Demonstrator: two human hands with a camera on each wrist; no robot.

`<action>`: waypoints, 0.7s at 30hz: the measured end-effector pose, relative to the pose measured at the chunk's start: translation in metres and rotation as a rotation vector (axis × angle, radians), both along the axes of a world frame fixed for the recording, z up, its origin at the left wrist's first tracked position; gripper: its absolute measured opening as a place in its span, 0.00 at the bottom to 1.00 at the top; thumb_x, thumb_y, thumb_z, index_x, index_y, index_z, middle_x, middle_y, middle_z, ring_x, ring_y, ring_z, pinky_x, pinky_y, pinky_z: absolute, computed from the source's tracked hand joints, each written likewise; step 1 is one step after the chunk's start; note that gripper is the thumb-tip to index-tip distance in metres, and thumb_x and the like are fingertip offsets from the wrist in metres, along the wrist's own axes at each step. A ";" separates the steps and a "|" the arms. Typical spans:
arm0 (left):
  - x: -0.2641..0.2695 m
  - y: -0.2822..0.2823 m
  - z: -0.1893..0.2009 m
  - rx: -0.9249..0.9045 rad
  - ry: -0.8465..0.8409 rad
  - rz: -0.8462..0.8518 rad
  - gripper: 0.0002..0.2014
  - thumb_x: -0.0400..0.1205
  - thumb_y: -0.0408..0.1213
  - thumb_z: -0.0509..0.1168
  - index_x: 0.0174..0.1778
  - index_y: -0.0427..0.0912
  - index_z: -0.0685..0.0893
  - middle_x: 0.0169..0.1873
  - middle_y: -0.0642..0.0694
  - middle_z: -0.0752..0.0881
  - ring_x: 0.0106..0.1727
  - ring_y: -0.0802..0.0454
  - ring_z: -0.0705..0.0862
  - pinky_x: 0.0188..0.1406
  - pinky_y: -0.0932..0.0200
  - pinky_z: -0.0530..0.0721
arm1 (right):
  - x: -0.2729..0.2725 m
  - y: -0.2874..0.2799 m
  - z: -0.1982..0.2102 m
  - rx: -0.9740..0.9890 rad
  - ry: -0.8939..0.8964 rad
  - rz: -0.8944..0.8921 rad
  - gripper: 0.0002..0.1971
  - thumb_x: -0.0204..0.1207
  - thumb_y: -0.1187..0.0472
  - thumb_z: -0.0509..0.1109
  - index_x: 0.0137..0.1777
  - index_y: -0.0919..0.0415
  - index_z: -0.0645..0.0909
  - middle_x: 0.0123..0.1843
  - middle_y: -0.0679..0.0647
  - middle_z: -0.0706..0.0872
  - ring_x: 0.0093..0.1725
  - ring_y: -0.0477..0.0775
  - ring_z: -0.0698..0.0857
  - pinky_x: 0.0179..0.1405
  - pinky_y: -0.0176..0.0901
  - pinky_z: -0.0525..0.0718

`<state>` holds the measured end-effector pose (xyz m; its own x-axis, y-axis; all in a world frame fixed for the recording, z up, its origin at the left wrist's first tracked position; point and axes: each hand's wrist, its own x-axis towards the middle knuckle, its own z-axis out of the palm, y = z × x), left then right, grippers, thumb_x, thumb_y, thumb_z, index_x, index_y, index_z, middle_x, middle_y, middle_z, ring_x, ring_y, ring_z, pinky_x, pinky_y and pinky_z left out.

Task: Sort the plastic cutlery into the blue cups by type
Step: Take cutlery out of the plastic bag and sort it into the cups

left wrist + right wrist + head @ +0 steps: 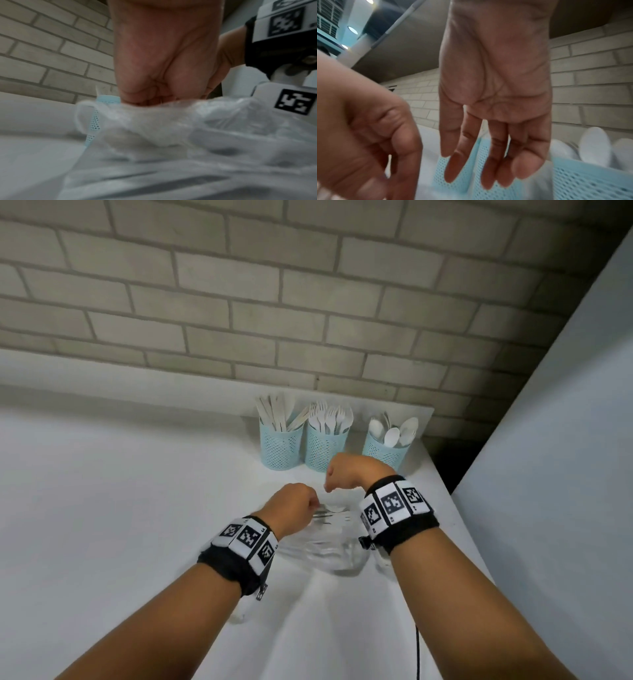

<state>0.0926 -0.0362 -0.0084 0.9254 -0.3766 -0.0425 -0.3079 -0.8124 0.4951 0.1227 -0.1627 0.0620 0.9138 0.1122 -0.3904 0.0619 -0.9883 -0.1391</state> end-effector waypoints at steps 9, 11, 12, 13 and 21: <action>-0.002 -0.019 -0.004 0.299 0.029 -0.086 0.22 0.86 0.44 0.55 0.72 0.37 0.71 0.69 0.37 0.73 0.70 0.39 0.71 0.70 0.51 0.68 | -0.037 -0.026 -0.031 0.033 0.018 -0.198 0.18 0.79 0.68 0.58 0.68 0.65 0.77 0.67 0.59 0.81 0.54 0.57 0.82 0.57 0.45 0.80; -0.002 -0.022 -0.003 0.350 0.099 -0.093 0.24 0.86 0.48 0.52 0.74 0.38 0.68 0.71 0.38 0.72 0.73 0.38 0.67 0.72 0.48 0.67 | -0.043 -0.029 -0.035 0.070 0.022 -0.235 0.19 0.81 0.68 0.57 0.71 0.67 0.74 0.69 0.62 0.79 0.59 0.60 0.81 0.60 0.46 0.80; -0.002 -0.022 -0.003 0.364 0.130 -0.096 0.24 0.86 0.49 0.51 0.74 0.40 0.68 0.72 0.39 0.72 0.74 0.39 0.65 0.72 0.47 0.67 | -0.045 -0.030 -0.037 0.087 0.015 -0.243 0.19 0.81 0.69 0.57 0.72 0.68 0.73 0.70 0.63 0.78 0.64 0.61 0.81 0.63 0.47 0.80; -0.001 -0.023 -0.002 0.376 0.160 -0.105 0.24 0.85 0.50 0.51 0.74 0.42 0.68 0.73 0.40 0.72 0.75 0.39 0.64 0.73 0.46 0.67 | -0.045 -0.030 -0.040 0.101 0.004 -0.252 0.20 0.81 0.69 0.57 0.72 0.68 0.73 0.71 0.63 0.77 0.66 0.62 0.79 0.65 0.48 0.79; 0.007 -0.019 0.000 0.127 0.205 -0.095 0.24 0.80 0.44 0.64 0.71 0.44 0.68 0.68 0.40 0.70 0.66 0.43 0.77 0.67 0.52 0.75 | -0.044 -0.040 -0.054 0.286 -0.165 -0.315 0.23 0.80 0.72 0.57 0.75 0.64 0.72 0.75 0.60 0.75 0.74 0.59 0.73 0.74 0.44 0.69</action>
<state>0.0996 -0.0554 -0.0081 0.8533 -0.4411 -0.2781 -0.2894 -0.8443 0.4511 0.0786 -0.2027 0.0075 0.9680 -0.0988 -0.2306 -0.1911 -0.8859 -0.4227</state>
